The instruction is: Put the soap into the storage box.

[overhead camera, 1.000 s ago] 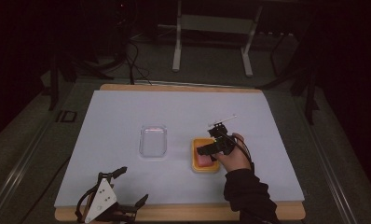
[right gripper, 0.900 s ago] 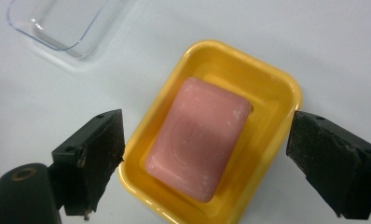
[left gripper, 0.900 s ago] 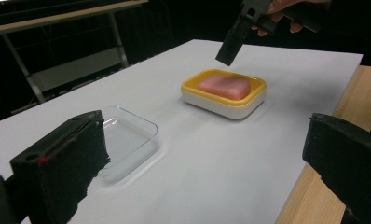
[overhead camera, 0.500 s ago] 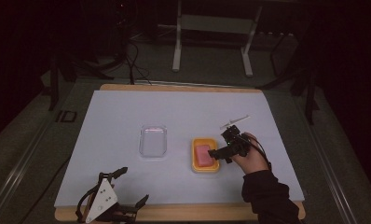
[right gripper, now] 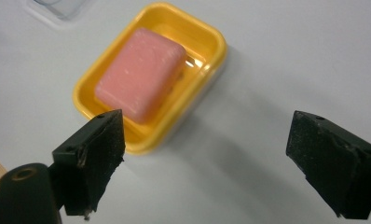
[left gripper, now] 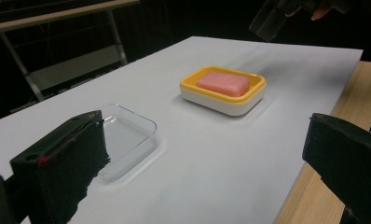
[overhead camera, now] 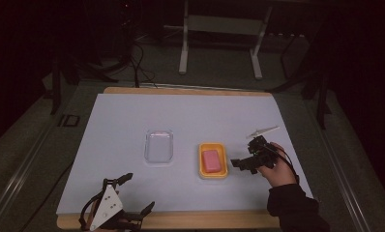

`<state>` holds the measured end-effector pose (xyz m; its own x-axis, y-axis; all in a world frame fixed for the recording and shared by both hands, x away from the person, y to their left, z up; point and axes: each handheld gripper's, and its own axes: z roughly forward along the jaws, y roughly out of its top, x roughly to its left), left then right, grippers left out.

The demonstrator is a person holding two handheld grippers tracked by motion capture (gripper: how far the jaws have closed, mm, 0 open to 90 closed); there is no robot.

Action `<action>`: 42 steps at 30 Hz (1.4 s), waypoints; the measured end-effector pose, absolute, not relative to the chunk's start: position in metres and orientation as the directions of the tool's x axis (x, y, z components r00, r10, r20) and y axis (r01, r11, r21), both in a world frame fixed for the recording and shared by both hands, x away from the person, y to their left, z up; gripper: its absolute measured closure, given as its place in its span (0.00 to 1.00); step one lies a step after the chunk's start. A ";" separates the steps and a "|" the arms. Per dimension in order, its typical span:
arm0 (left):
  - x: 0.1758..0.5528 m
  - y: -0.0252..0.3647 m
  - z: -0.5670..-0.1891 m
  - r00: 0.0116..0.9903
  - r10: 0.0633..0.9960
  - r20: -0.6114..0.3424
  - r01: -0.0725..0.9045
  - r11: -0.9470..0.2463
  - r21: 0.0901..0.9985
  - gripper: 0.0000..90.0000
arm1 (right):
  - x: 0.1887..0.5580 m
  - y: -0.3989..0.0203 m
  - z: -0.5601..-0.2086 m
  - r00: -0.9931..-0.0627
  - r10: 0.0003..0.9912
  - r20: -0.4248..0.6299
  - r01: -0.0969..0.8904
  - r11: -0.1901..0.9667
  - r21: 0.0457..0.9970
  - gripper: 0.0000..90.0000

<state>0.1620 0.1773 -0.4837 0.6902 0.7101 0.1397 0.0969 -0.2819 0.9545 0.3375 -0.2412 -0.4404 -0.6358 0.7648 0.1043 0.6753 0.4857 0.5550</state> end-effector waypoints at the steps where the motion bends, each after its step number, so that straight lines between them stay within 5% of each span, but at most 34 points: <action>1: 0.162 0.177 -0.484 0.690 0.709 0.142 0.097 -0.285 0.954 0.00 | 0.336 -0.244 -0.442 -0.632 0.769 0.097 0.674 0.484 0.558 0.13; 42: 0.161 0.177 -0.483 0.698 0.702 0.139 0.097 -0.284 0.954 0.00 | 0.287 -0.313 -0.492 -0.606 0.794 0.055 0.619 0.427 0.659 0.13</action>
<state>0.1612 0.1767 -0.4830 0.6983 0.7022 0.1387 0.0966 -0.2844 0.9538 0.2875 -0.3128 -0.4920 -0.6059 0.7937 0.0546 0.6193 0.4275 0.6585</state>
